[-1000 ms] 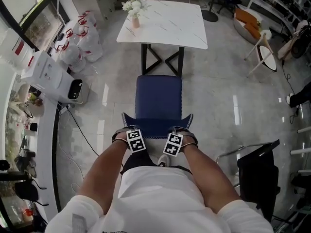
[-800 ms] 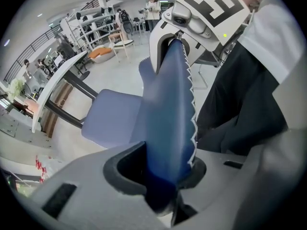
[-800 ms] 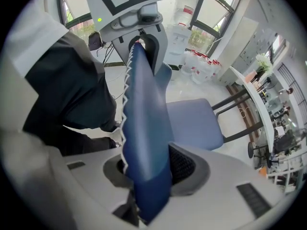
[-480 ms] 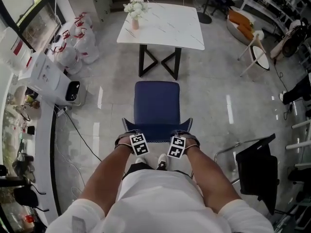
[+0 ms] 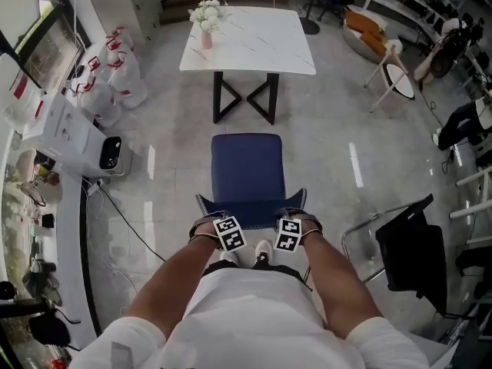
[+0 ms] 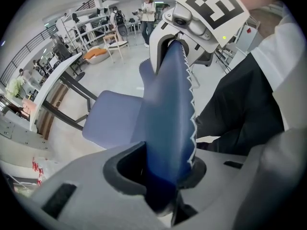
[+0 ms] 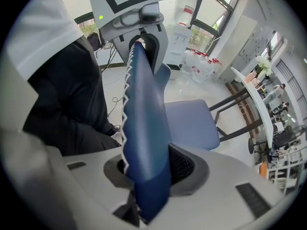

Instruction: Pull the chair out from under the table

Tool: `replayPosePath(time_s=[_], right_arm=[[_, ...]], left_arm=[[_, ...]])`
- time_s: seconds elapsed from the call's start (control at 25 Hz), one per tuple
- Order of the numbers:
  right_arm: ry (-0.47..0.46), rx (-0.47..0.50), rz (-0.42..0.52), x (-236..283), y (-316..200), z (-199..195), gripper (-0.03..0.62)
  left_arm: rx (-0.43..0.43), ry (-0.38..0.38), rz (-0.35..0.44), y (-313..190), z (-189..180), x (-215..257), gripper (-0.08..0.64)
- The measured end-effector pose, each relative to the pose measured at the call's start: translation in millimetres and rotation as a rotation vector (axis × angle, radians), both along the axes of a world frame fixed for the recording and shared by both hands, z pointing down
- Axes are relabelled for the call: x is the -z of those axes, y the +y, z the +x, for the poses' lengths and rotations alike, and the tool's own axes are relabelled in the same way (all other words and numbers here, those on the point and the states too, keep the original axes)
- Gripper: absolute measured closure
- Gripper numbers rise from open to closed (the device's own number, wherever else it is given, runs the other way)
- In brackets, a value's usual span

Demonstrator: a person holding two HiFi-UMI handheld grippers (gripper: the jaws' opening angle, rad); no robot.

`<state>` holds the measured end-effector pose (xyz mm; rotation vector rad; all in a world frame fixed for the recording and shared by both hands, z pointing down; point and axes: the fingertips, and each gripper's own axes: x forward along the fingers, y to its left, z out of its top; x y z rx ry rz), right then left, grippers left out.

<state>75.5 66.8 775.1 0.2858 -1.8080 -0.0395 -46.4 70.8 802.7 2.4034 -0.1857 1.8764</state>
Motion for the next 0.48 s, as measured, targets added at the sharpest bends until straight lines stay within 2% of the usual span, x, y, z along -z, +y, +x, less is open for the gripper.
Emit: replayPosePath(time_s=[0.48], right_arm=[[-0.025,-0.03,-0.047,18.3,12.6,-12.0,0.468]], left_arm=[[-0.026,0.023,-0.02,7.9,-9.1,17.9,0.449]])
